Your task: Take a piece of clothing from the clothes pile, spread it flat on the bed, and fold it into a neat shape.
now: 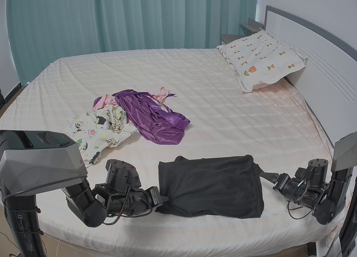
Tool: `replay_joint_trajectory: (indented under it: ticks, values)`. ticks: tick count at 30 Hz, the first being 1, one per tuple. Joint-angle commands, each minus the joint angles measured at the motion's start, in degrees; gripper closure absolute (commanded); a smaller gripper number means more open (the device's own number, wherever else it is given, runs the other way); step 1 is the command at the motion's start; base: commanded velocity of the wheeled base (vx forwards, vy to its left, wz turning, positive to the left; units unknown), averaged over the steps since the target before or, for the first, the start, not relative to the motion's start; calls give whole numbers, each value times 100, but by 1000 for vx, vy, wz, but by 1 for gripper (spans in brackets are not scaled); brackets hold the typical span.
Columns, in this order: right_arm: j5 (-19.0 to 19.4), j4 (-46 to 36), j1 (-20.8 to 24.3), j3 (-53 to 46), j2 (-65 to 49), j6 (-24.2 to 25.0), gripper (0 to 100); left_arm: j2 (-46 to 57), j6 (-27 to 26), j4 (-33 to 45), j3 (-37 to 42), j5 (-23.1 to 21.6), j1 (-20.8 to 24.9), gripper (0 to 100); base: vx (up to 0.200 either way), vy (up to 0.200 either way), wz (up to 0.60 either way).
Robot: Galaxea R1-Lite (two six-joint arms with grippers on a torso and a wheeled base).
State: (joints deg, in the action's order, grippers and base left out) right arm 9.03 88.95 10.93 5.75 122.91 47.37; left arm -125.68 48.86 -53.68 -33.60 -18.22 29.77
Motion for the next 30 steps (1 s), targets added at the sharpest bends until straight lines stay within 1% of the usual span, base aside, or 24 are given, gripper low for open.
replay_joint_trajectory:
  ticks: [1, 6, 7, 10, 12, 13, 15, 19, 20, 21, 23, 30]
  values:
    - [28, -256, -338, 848, 164, -35, 0, 79, -8, -82, 363, 30, 3, 100, 0, 0, 0]
    - [28, -1381, -311, 2246, 427, -149, 0, 88, 1, -134, 398, 47, 3, 100, 0, 0, 0]
    - [28, -1381, -311, 2246, 427, -149, 0, 88, 1, -134, 398, 47, 3, 100, 0, 0, 0]
    - [20, -2119, -179, 3239, 858, -422, 0, 88, 1, -134, 424, 47, 46, 100, 0, 0, 0]
    - [28, -2207, -171, 3415, 937, -510, 0, 88, 1, -134, 424, 47, 55, 100, 0, 0, 0]
    - [55, -2365, -144, 3714, 1086, -694, 0, 88, 1, -134, 424, 47, 64, 100, 0, 0, 0]
    - [151, -2576, -135, 3916, 1166, -826, 0, 88, 10, -134, 424, 47, 64, 100, 0, 0, 0]
    - [424, -2743, -56, 4171, 1350, -844, 0, 79, 27, -134, 424, 56, 64, 100, 0, 0, 0]
    - [424, -2743, -56, 4171, 1350, -844, 0, 79, 27, -134, 424, 56, 64, 100, 0, 0, 0]
    - [459, -2761, -56, 4171, 1359, -844, 100, 79, 27, -134, 424, 56, 64, 100, 0, 0, 0]
    - [573, -2840, -56, 4197, 1368, -861, 100, 79, 27, -134, 424, 56, 64, 100, 0, 0, 0]
    - [573, -2796, -153, 4276, 1376, -791, 100, 79, 27, -134, 415, 82, 64, 100, 0, 0, 0]
